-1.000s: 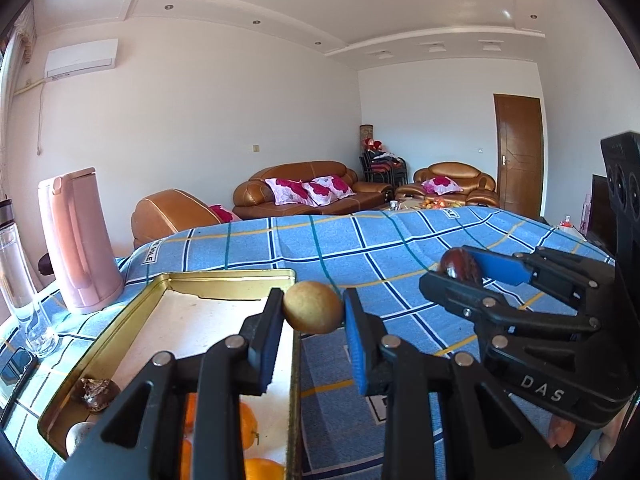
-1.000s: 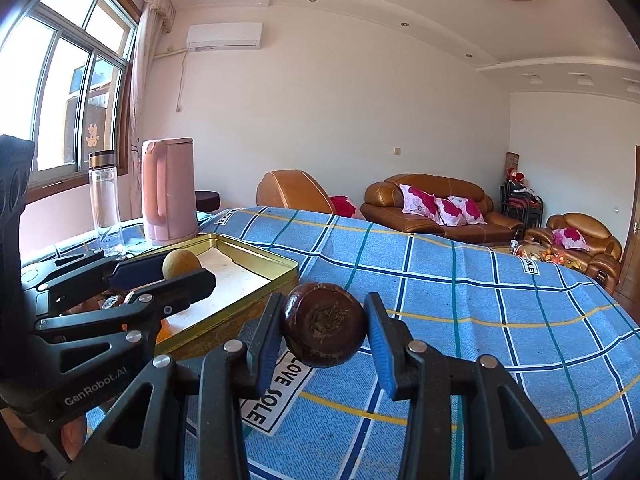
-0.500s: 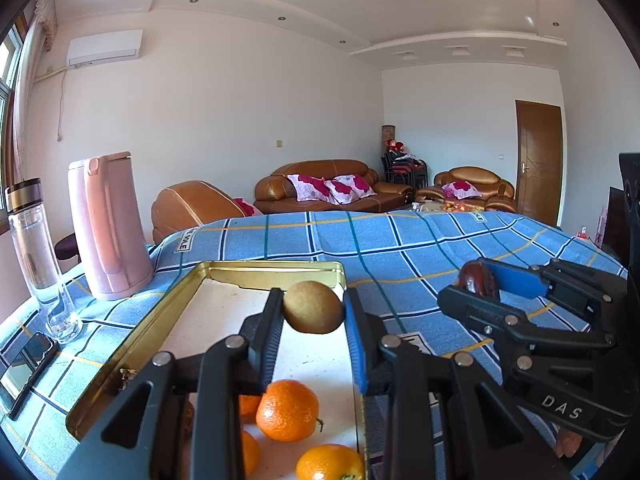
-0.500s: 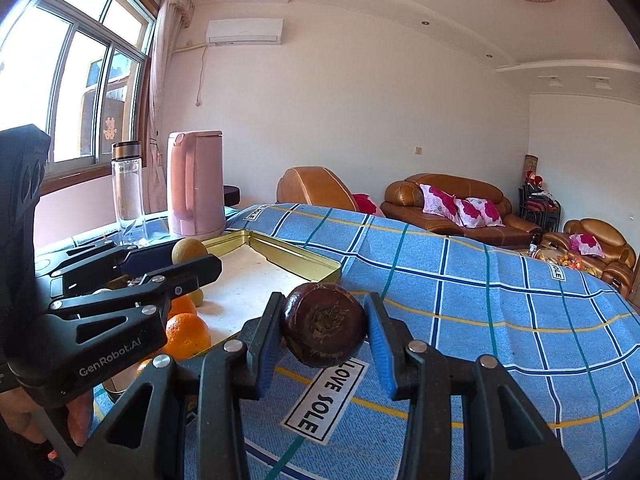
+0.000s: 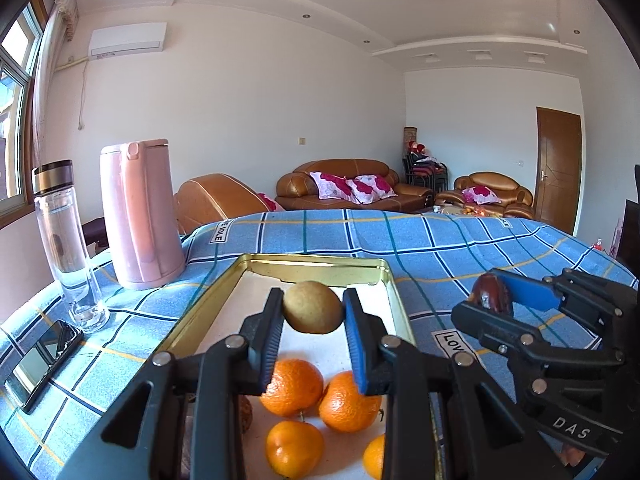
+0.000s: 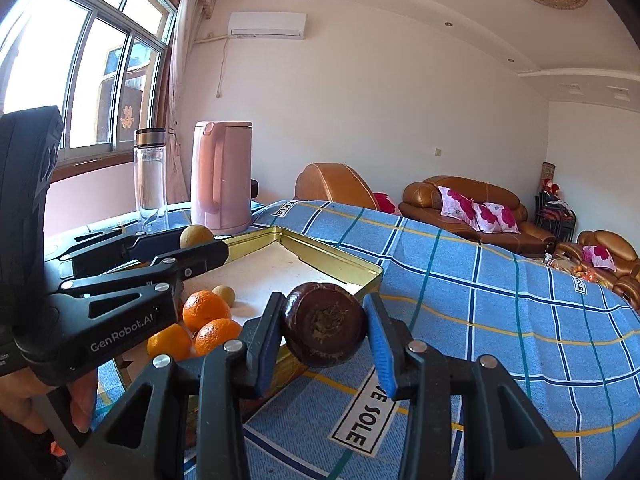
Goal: Organize fruits
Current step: 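Carry tan fruit with left tool while right tool carries brown fruit toward tray, then lower tan fruit into tray with left tool while right tool lowers brown fruit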
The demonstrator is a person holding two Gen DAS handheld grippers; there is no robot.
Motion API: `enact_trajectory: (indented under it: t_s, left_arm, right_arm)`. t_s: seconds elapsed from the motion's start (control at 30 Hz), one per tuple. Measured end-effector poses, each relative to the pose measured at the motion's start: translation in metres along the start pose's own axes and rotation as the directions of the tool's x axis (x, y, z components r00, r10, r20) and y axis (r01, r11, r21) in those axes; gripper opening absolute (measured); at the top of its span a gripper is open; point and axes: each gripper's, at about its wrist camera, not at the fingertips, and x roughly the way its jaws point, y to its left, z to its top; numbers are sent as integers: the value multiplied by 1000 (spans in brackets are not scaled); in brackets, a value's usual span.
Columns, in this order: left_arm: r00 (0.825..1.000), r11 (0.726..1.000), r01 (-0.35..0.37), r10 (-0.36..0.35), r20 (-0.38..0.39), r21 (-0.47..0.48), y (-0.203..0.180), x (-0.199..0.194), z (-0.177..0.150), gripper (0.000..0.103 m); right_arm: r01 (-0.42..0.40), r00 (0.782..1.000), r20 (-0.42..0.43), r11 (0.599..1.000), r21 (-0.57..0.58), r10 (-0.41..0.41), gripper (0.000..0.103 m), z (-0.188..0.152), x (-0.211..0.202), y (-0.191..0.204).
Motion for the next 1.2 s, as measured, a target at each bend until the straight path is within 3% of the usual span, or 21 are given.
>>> enact_trajectory:
  t_s: [1.2]
  left_arm:
    - [987, 989, -142, 139, -77, -36, 70, -6, -10, 31]
  right_arm:
    - [-147, 989, -24, 985, -89, 145, 42, 23, 29, 76]
